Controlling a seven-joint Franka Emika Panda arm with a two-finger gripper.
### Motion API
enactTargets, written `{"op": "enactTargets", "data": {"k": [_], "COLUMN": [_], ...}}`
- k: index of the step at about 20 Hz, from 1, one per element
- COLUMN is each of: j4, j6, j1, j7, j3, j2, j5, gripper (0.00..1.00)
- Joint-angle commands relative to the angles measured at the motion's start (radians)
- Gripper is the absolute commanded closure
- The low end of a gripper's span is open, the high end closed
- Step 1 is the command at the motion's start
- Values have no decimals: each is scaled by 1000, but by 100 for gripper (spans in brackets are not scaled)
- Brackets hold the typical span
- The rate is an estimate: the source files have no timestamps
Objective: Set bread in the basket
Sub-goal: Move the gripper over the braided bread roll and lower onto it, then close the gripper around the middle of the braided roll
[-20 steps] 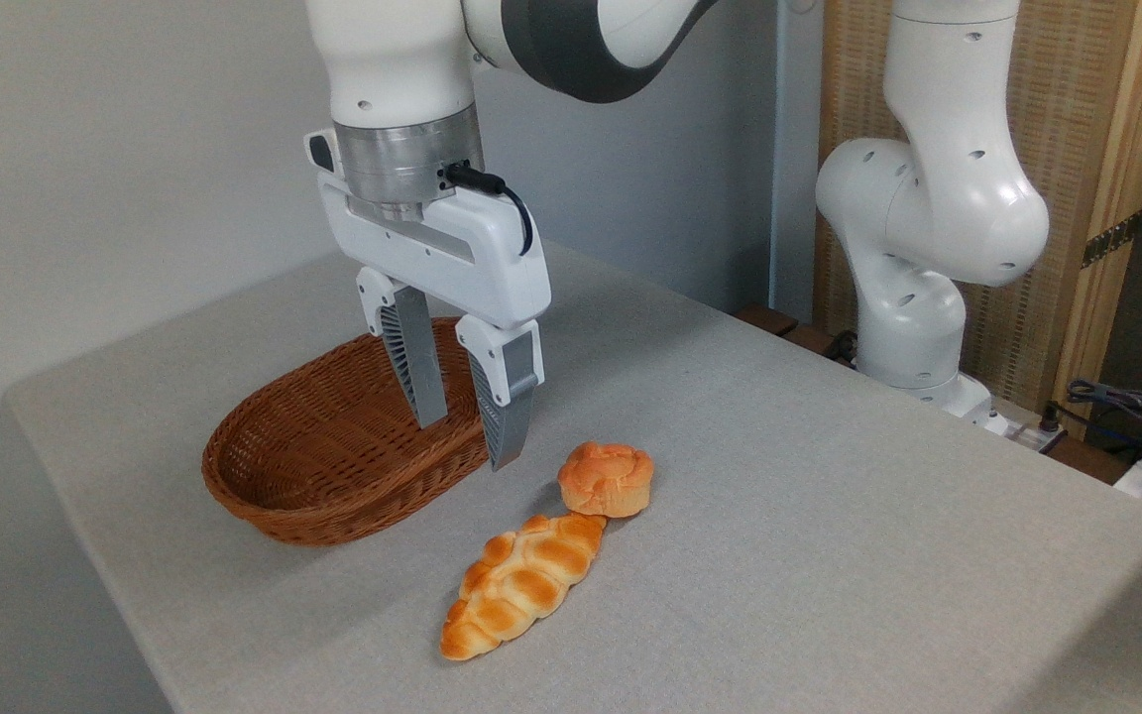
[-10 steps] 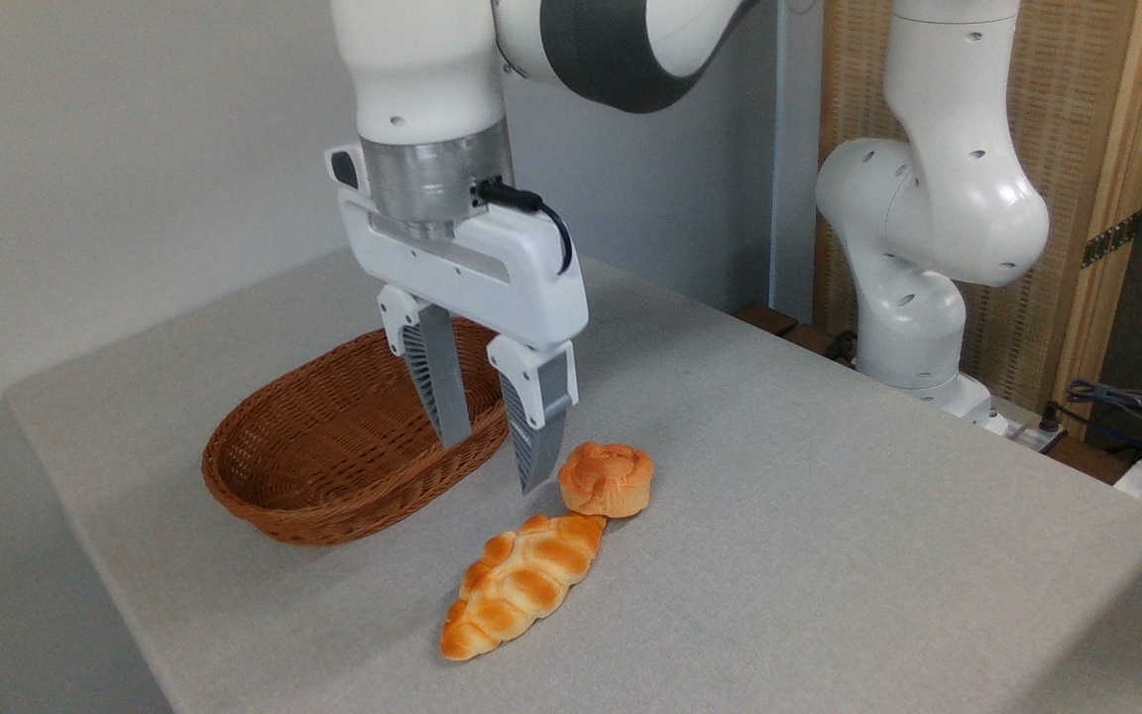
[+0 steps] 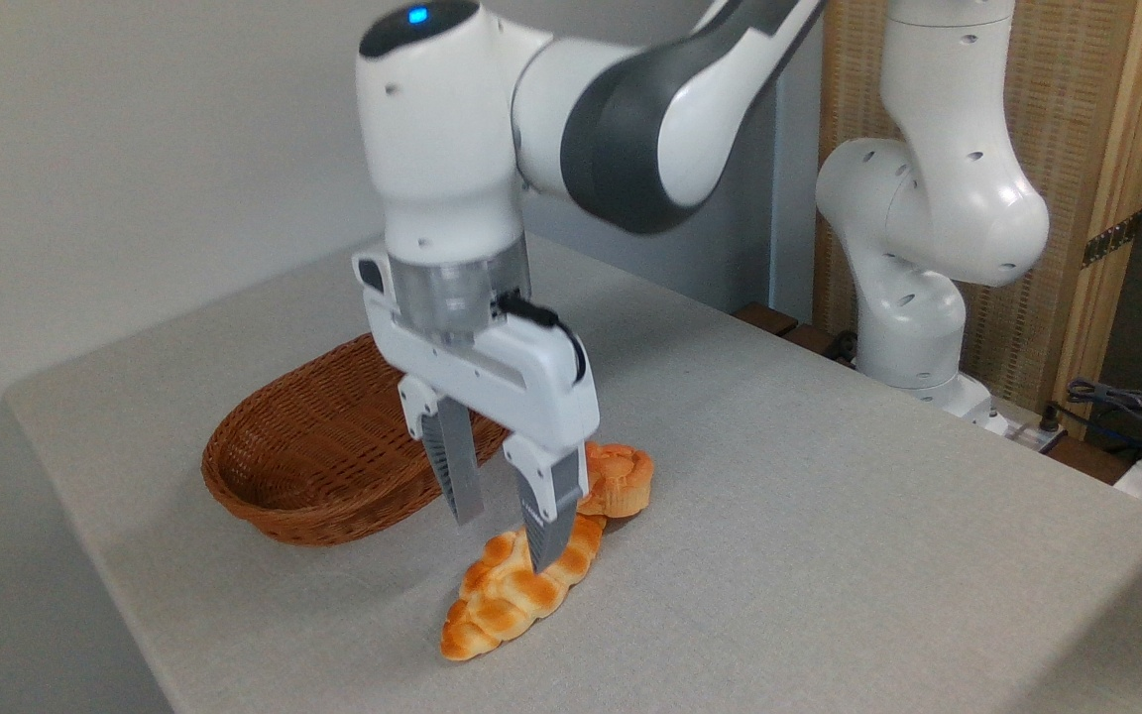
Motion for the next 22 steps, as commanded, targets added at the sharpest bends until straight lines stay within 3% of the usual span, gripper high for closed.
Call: {"op": "enactTargets", "data": {"k": [1, 17, 22], "j4": [-18, -16, -16], "j6": [41, 46, 44], "j1": [-6, -9, -11], "j7": [11, 11, 42], "j3": [7, -2, -4], "j2": [24, 79, 95], "j5": [13, 13, 11], "gripper": [0, 0, 23]}}
